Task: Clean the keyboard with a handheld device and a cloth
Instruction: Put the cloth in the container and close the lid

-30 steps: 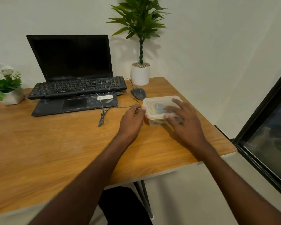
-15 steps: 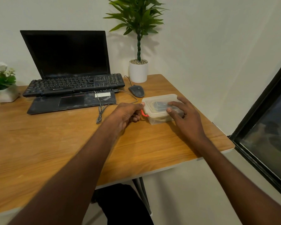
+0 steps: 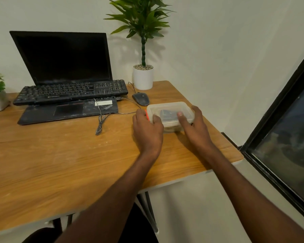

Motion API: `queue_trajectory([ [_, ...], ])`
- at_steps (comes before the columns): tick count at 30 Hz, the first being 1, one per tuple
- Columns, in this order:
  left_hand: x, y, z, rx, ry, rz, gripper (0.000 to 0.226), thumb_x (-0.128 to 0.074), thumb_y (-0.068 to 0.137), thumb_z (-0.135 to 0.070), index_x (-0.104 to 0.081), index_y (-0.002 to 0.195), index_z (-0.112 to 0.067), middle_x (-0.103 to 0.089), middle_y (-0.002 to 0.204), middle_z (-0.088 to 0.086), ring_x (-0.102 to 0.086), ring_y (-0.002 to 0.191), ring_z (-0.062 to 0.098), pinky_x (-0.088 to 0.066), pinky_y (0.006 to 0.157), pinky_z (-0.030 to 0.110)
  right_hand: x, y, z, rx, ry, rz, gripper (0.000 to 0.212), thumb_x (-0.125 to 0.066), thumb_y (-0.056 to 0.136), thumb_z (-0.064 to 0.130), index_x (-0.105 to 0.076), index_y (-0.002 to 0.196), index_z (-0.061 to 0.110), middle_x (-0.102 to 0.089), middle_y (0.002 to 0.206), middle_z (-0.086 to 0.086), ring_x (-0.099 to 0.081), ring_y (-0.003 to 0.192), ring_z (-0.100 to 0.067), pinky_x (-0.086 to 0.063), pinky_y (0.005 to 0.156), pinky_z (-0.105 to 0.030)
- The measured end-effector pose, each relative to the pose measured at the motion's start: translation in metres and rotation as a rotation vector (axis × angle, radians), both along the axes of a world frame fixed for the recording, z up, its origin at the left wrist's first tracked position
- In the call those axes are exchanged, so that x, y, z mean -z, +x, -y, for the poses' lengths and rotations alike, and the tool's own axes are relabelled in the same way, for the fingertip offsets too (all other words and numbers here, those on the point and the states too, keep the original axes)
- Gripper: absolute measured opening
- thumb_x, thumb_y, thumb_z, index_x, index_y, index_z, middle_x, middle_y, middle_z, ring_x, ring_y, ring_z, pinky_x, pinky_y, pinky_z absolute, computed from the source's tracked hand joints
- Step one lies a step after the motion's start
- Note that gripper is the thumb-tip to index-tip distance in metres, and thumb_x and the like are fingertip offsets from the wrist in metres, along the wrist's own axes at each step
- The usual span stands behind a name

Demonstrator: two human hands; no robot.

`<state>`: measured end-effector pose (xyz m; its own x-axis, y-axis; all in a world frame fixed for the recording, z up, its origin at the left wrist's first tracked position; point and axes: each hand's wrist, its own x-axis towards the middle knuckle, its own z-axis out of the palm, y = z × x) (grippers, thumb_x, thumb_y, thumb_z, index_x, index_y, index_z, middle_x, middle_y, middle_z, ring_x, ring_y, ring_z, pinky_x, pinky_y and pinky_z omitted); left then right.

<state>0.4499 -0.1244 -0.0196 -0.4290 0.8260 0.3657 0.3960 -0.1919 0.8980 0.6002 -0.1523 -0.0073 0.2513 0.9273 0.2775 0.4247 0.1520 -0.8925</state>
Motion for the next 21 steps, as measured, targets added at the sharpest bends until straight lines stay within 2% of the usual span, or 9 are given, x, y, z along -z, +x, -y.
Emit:
queue_trajectory([
  [3,-0.001,0.005,-0.001,-0.023,0.022,0.022,0.013,-0.066,0.094,-0.022,-0.060,0.103,-0.013,-0.064,0.100,0.003,-0.060,0.088,0.028,-0.054,0.074,0.048,0.001,0.006,-0.007,0.058,-0.065,-0.099,0.041,-0.043,0.107,0.044,-0.050,0.142,0.023,-0.063,0.123,0.010,-0.061,0.113,-0.010,-0.053,0.090,-0.028],
  [6,-0.007,0.008,0.001,-0.054,0.015,-0.019,0.012,-0.063,0.095,-0.017,-0.061,0.104,-0.010,-0.062,0.105,0.006,-0.059,0.089,0.032,-0.050,0.070,0.044,-0.013,0.008,-0.014,0.108,-0.195,-0.172,0.034,-0.043,0.102,0.038,-0.068,0.118,0.020,-0.071,0.111,0.000,-0.066,0.106,-0.020,-0.057,0.095,-0.043],
  [8,-0.008,0.009,0.004,-0.055,0.011,-0.017,0.013,-0.063,0.096,-0.018,-0.060,0.106,-0.011,-0.061,0.107,0.006,-0.059,0.090,0.031,-0.044,0.070,0.040,-0.029,0.015,-0.021,0.114,-0.328,-0.268,0.031,-0.046,0.101,0.033,-0.072,0.100,0.015,-0.074,0.099,-0.007,-0.069,0.094,-0.025,-0.058,0.088,-0.042],
  [9,-0.008,0.009,0.005,-0.045,0.006,-0.012,0.013,-0.063,0.096,-0.019,-0.058,0.107,-0.013,-0.060,0.107,0.005,-0.059,0.091,0.030,-0.042,0.071,0.039,-0.037,0.019,-0.025,0.084,-0.386,-0.298,0.030,-0.049,0.101,0.030,-0.072,0.098,0.011,-0.074,0.096,-0.011,-0.066,0.087,-0.027,-0.057,0.082,-0.041],
  [12,-0.007,0.008,0.004,-0.022,-0.028,-0.020,0.015,-0.060,0.098,-0.021,-0.052,0.109,-0.015,-0.060,0.106,0.005,-0.058,0.093,0.029,-0.040,0.071,0.038,-0.057,0.032,-0.036,0.012,-0.540,-0.291,0.020,-0.061,0.098,0.019,-0.067,0.111,0.005,-0.070,0.111,-0.019,-0.062,0.091,-0.028,-0.053,0.075,-0.037],
  [15,-0.008,0.009,0.003,-0.026,-0.046,-0.035,0.016,-0.058,0.099,-0.021,-0.050,0.111,-0.016,-0.062,0.104,0.006,-0.058,0.092,0.030,-0.039,0.070,0.038,-0.072,0.036,-0.045,0.042,-0.631,-0.327,0.027,-0.076,0.087,0.007,-0.064,0.111,0.004,-0.066,0.110,-0.017,-0.062,0.093,-0.028,-0.054,0.079,-0.036],
  [17,-0.008,0.009,0.002,-0.027,-0.048,-0.046,0.015,-0.058,0.099,-0.021,-0.049,0.110,-0.016,-0.062,0.102,0.006,-0.058,0.090,0.029,-0.037,0.068,0.037,-0.077,0.037,-0.052,0.118,-0.608,-0.293,0.034,-0.085,0.077,0.003,-0.068,0.106,0.001,-0.068,0.100,-0.014,-0.062,0.081,-0.023,-0.054,0.076,-0.033],
  [19,-0.008,0.009,0.002,-0.031,-0.053,-0.051,0.015,-0.058,0.099,-0.021,-0.048,0.110,-0.016,-0.061,0.101,0.005,-0.057,0.089,0.027,-0.035,0.067,0.036,-0.076,0.035,-0.056,0.211,-0.496,-0.161,0.035,-0.091,0.071,0.005,-0.073,0.100,-0.001,-0.072,0.092,-0.012,-0.063,0.069,-0.018,-0.054,0.067,-0.029],
  [21,-0.007,0.009,0.001,-0.033,-0.057,-0.053,0.015,-0.058,0.100,-0.021,-0.048,0.110,-0.016,-0.061,0.101,0.004,-0.055,0.087,0.026,-0.034,0.068,0.035,-0.072,0.026,-0.054,0.310,-0.345,0.061,0.032,-0.094,0.070,0.011,-0.076,0.095,0.002,-0.075,0.096,-0.011,-0.070,0.077,-0.022,-0.061,0.073,-0.036],
])
